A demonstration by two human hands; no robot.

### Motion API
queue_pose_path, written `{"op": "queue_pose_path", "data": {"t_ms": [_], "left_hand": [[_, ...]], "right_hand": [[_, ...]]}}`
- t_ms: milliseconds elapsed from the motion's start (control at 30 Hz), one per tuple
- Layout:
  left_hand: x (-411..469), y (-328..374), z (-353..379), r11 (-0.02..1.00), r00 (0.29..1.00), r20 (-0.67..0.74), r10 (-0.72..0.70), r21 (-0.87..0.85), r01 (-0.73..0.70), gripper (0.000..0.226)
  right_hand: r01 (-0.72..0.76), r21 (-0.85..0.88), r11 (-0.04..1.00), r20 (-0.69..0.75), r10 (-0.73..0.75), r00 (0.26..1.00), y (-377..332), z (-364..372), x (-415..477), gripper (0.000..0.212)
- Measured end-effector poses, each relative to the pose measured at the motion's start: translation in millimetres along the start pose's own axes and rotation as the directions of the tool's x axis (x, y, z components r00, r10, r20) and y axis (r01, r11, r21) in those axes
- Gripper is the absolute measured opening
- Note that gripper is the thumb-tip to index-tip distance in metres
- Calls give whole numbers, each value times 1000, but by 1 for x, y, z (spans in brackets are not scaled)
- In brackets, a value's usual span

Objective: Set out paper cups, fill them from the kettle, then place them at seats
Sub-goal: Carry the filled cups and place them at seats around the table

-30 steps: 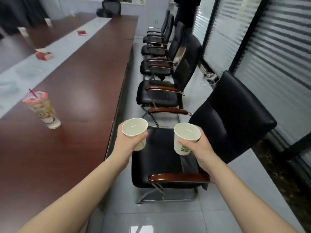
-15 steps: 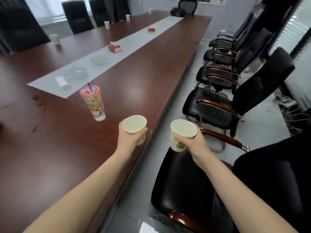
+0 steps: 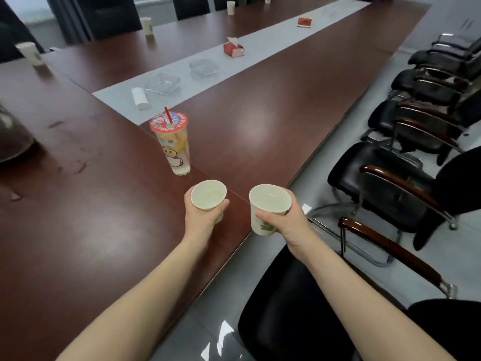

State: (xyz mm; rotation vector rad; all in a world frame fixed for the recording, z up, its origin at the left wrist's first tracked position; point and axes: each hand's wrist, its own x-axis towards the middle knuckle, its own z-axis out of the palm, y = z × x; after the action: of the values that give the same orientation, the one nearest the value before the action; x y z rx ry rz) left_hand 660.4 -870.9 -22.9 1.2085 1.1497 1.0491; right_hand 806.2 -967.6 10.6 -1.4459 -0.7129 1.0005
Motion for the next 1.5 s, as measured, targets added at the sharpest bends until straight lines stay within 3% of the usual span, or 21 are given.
{"op": "queue_pose_path", "data": {"t_ms": [733,1200,1367,1500], "left_hand": [[48,-68,-19,993,993,-23,-120,17,120,86],[20,-21,-50,973,976,83,-201,128,190,114],[-4,16,-62,979,998,50,-36,202,25,89],[-26,48,-61,987,993,118,-5,162,-15,73]], "right_hand": [[-46,23,999,110,43,993,35,12,44,74],[-55,18,998,128,53,990,16,29,22,85],[-42,32,999,125,38,991,-4,35,-5,83],[3,46,999,85,-6,996,-20,39,-32,76]]}}
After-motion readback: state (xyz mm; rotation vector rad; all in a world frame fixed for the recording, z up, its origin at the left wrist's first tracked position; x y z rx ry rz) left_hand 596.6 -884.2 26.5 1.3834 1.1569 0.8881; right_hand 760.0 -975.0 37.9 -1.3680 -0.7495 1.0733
